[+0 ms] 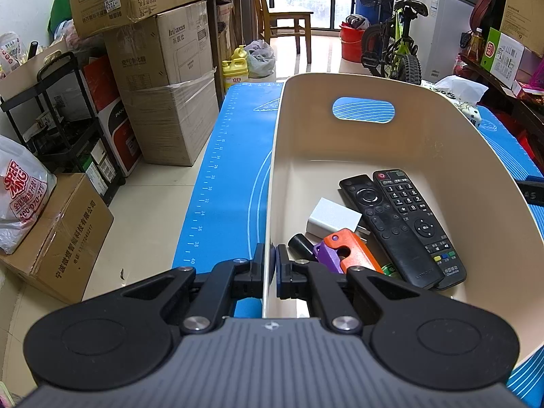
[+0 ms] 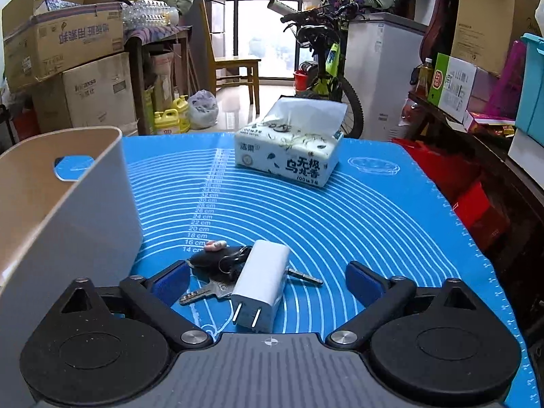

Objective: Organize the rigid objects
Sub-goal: 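Move the right tool back to the white charger plug on the mat, then grasp the white charger plug with the right tool and lift it, then carry the white charger plug with the right tool over the bin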

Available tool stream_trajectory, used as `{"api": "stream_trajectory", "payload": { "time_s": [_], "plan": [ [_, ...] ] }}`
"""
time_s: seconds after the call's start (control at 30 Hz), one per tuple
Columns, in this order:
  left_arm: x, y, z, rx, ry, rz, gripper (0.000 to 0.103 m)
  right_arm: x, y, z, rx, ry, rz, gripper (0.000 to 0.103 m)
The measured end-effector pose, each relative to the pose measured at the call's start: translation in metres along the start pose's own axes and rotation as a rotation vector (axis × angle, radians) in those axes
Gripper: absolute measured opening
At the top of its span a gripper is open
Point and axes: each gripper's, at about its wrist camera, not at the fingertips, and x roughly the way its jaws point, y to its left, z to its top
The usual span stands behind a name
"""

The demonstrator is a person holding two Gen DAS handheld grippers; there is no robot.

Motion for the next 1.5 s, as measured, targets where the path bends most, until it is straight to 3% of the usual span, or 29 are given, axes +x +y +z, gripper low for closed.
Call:
{"api": "stream_trajectory", "payload": {
  "time_s": [0.27,0.4,0.47,0.57,1.07,1.5],
  "plan": [
    [0.000,0.000,0.000,0.000,0.000,0.000,0.006,0.025,0.004,-0.007,-0.008,0.045,-0.023,0.072],
    [0.000,0.000,0.000,0.000,0.000,0.000,0.006,0.031,0.002,-0.009,0.009,0.056,-0.026,0.056],
    [0.000,0.000,0.000,0.000,0.000,0.000,0.006,0.032,0.002,-0.009,0.016,0.053,-0.008,0.042],
    [0.000,0.000,0.000,0.000,0.000,0.000,0.006,0.030,0.007,-0.011,-0.003,0.050,-0.020,0.036],
    [0.000,0.000,0.000,0.002,0.000,0.001,0.006,-0.024,0.004,-0.003,0.020,-0.038,0.069,0.035],
    [0.000,-0.001,0.000,0.002,0.000,0.001,0.006,-0.104,0.036,0.038,-0.051,-0.217,0.205,0.035]
  ]
}}
